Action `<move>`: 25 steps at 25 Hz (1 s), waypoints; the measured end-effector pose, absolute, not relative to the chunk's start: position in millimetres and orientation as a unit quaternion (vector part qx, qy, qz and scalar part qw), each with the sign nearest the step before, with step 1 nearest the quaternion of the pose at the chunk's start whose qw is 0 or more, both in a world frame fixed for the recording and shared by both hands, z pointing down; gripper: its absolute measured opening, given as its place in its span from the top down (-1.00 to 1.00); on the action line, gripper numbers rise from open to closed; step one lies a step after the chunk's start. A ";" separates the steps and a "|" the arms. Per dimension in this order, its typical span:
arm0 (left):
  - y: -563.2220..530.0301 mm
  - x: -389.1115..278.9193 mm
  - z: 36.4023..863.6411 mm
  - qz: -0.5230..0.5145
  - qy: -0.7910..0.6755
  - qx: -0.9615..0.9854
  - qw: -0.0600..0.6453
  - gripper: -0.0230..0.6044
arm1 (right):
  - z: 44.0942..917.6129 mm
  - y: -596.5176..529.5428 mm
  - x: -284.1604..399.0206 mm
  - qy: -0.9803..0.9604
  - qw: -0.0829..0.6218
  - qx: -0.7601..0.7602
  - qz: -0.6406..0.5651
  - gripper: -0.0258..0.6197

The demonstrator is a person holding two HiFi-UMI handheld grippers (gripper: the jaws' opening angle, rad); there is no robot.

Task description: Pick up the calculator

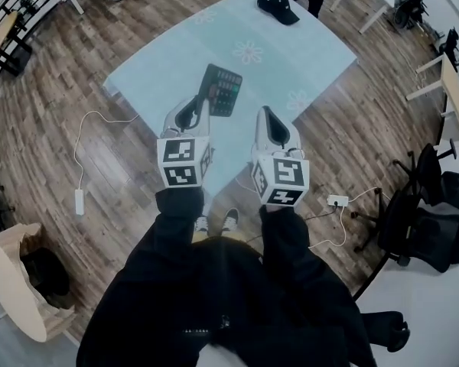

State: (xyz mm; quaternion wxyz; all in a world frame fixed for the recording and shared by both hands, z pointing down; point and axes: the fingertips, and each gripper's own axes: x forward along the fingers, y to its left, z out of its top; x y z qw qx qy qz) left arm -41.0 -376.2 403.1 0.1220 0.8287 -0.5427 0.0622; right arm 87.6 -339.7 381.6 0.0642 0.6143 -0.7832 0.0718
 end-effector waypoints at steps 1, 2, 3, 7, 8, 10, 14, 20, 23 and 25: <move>-374.6 -40.5 390.7 0.058 -0.544 0.830 0.110 0.78 | 370.9 -339.0 88.3 -0.783 0.058 0.616 0.063 0.92; -373.2 -40.2 379.7 0.054 -0.545 0.831 0.100 0.78 | 360.7 -338.4 88.3 -0.784 0.052 0.616 0.053 0.92; -371.7 -40.2 370.5 0.052 -0.546 0.832 0.090 0.78 | 351.3 -337.6 87.6 -0.785 0.046 0.616 0.045 0.92; -363.4 -37.1 338.1 0.045 -0.545 0.835 0.058 0.78 | 319.1 -331.7 85.8 -0.790 0.030 0.612 0.015 0.92; -362.1 -36.6 330.4 0.044 -0.545 0.836 0.048 0.78 | 311.2 -331.0 86.2 -0.791 0.025 0.611 0.008 0.92; -359.7 -36.6 318.5 0.046 -0.546 0.836 0.029 0.78 | 297.1 -329.2 86.6 -0.794 0.018 0.608 -0.004 0.92; -354.8 -36.0 293.6 0.038 -0.547 0.836 0.004 0.78 | 274.6 -324.5 86.9 -0.797 0.009 0.603 -0.027 0.92; -347.3 -35.6 272.8 0.030 -0.553 0.832 -0.023 0.78 | 248.8 -319.4 85.8 -0.800 -0.014 0.597 -0.055 0.92; -346.5 -36.3 265.6 0.029 -0.555 0.831 -0.032 0.78 | 239.2 -318.7 84.9 -0.801 -0.021 0.594 -0.067 0.92; -346.9 -36.0 260.9 0.029 -0.554 0.831 -0.037 0.78 | 234.5 -318.8 84.8 -0.802 -0.024 0.593 -0.071 0.92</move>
